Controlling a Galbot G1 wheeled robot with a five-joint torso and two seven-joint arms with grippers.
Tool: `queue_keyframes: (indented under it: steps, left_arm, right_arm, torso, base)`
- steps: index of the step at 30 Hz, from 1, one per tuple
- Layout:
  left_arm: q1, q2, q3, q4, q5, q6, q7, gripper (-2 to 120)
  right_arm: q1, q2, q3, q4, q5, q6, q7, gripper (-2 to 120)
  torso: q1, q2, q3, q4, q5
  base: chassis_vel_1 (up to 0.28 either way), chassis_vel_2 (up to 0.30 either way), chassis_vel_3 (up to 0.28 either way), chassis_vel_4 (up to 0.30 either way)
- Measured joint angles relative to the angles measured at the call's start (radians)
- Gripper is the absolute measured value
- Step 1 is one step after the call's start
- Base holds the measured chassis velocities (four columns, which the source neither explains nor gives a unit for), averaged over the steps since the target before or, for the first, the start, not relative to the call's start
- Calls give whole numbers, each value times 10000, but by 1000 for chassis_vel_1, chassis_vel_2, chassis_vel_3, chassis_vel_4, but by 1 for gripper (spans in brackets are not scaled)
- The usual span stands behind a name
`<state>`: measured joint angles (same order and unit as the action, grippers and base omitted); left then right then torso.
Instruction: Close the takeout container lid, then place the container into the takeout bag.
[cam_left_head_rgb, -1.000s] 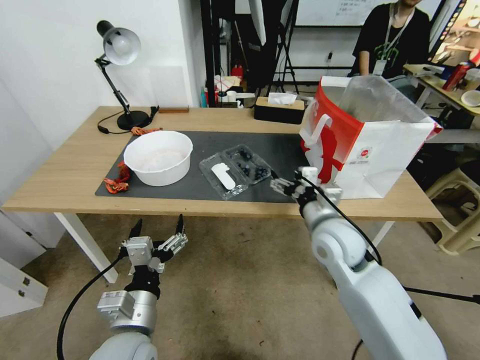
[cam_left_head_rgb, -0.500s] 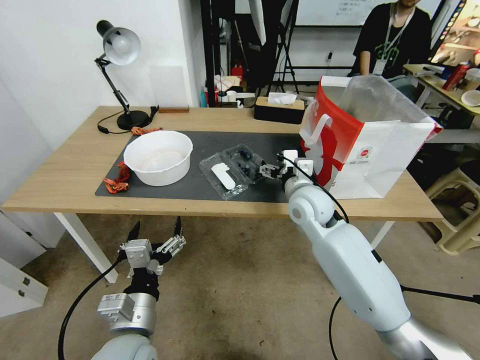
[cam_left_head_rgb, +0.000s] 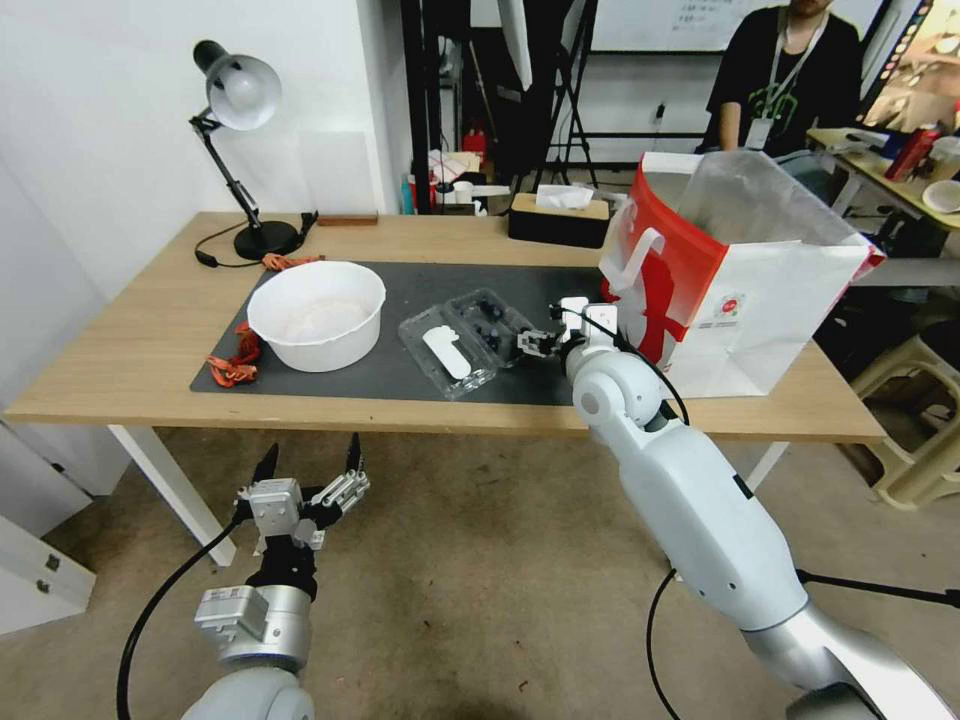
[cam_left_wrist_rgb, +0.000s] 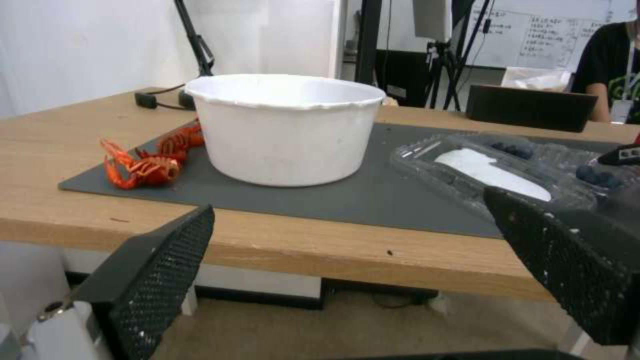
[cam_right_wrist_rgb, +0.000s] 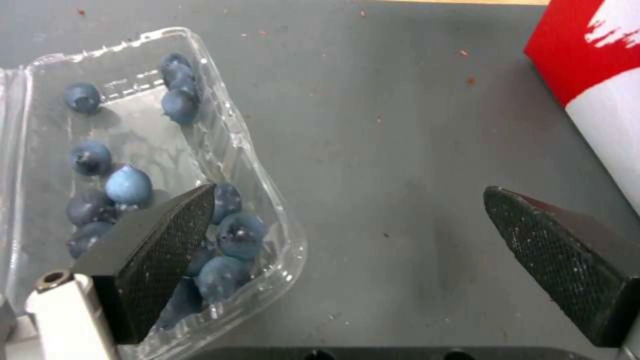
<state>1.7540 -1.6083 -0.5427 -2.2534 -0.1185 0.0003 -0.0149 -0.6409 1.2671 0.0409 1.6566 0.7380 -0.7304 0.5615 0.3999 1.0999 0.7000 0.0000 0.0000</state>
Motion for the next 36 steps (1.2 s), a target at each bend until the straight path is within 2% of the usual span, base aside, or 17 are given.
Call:
queue_keyframes:
  steps: [36]
  left_arm:
    - [-115, 7, 59, 121, -17, -62, -67, 100]
  right_arm:
    - [-508, -302, 302, 506, 48, -32, 81, 100]
  torso:
    - [0, 1, 0, 0, 0]
  base:
    - [0, 0, 0, 0]
